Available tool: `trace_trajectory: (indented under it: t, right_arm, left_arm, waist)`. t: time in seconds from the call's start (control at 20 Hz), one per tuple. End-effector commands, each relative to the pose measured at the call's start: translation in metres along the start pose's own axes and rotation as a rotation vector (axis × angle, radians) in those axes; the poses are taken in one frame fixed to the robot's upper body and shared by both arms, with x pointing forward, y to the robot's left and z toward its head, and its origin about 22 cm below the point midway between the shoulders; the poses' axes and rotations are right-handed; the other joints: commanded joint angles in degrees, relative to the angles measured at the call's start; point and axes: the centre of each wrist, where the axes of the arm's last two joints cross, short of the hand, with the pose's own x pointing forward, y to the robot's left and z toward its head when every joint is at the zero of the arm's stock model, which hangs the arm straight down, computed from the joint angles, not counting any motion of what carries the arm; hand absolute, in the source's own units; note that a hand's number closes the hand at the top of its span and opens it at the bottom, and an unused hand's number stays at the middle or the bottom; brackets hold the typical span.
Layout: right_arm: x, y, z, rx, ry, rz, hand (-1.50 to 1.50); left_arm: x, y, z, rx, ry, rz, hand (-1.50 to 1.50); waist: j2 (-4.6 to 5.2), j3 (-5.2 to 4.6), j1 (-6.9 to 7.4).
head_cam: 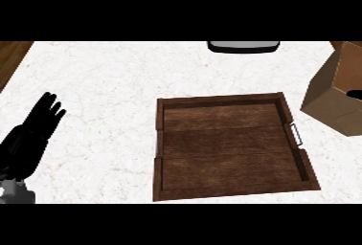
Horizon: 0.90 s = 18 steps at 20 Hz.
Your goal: Pick the lemon from the tray and place it in the cardboard box
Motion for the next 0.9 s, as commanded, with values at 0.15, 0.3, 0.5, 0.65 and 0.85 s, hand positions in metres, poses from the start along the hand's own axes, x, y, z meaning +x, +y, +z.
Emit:
trace_trajectory:
  t: [0.15,0.3,0.5,0.65,0.85]
  right_arm:
    - [-0.019,-0.090,0.005,-0.084,0.021,-0.166,-1.50]
    - [-0.038,-0.108,0.019,-0.071,0.042,-0.179,-1.50]
    - [-0.058,-0.127,0.026,-0.040,0.021,-0.172,-1.50]
    - [-0.063,-0.134,0.031,-0.042,-0.003,-0.157,-1.50]
    - [-0.069,-0.149,0.031,-0.033,0.009,-0.125,-1.50]
  left_arm:
    - [-0.001,-0.009,-0.001,0.001,-0.014,0.009,0.00]
    - [-0.001,-0.015,-0.008,-0.002,-0.007,-0.003,0.00]
    - [-0.001,-0.011,-0.004,-0.018,0.011,0.011,0.00]
    - [0.004,-0.010,0.003,0.002,-0.018,-0.002,0.00]
    - [-0.007,-0.014,-0.008,-0.012,-0.004,0.002,0.00]
  waist:
    - [0.22,0.10,0.41]
    - [0.20,0.08,0.22]
    - [0.31,0.11,0.64]
    - [0.24,0.10,0.67]
    - [0.47,0.15,1.10]
